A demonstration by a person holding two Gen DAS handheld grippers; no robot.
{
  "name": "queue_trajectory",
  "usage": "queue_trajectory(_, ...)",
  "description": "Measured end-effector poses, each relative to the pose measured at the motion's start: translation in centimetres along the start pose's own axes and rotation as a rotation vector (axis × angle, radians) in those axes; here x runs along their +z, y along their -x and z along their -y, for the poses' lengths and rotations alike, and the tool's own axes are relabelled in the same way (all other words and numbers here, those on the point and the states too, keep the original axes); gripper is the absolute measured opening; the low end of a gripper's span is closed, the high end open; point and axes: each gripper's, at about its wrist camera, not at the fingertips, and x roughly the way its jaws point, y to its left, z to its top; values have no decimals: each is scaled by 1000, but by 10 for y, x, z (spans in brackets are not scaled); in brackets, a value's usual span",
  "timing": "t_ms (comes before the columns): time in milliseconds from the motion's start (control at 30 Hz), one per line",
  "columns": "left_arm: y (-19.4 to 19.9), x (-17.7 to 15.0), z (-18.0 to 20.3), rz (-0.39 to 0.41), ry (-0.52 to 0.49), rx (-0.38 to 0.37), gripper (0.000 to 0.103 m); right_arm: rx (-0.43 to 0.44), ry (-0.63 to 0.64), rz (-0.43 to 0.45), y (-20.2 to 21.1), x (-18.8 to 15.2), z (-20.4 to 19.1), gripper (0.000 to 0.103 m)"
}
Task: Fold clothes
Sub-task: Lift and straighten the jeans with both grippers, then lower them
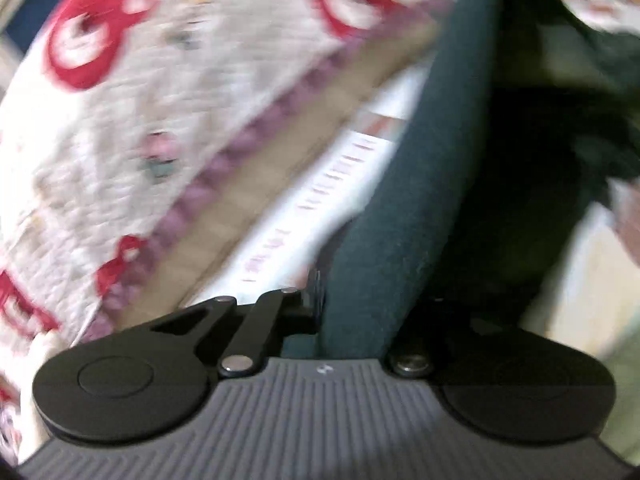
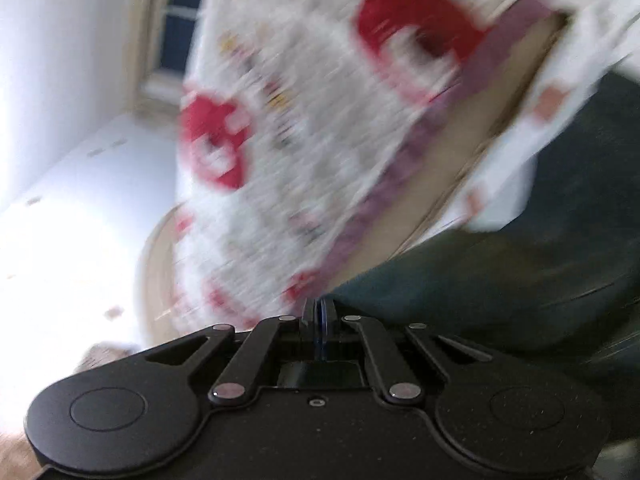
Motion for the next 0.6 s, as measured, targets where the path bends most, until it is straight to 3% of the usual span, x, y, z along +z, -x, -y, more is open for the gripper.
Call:
queue_trajectory(100, -5, -3, -47, 8, 144, 87, 12, -140, -90, 154, 36, 15, 15, 13)
queue_trajectory(167, -7, -11, -76, 6, 227, 96, 14, -278, -107, 257, 62, 23, 20, 38)
queue_trajectory(267, -17, -28, -91, -29, 286, 106, 15, -589, -44, 334, 86, 29, 16, 43)
queue_trajectory(333, -25, -40, -93, -60, 312, 104, 16, -828, 71, 302, 88, 32, 10, 44)
queue_trajectory(400, -26, -54, -90, -87, 319, 93, 16, -898, 120, 287, 91, 34, 9, 44)
queue_trajectory(533, -28, -74, -91, -128, 329, 90, 24, -672, -77, 181, 99, 41, 42, 51)
queue_trajectory(600, -31, -82, -96, -151, 352, 84, 30, -660, -103, 124, 89, 34, 46, 53)
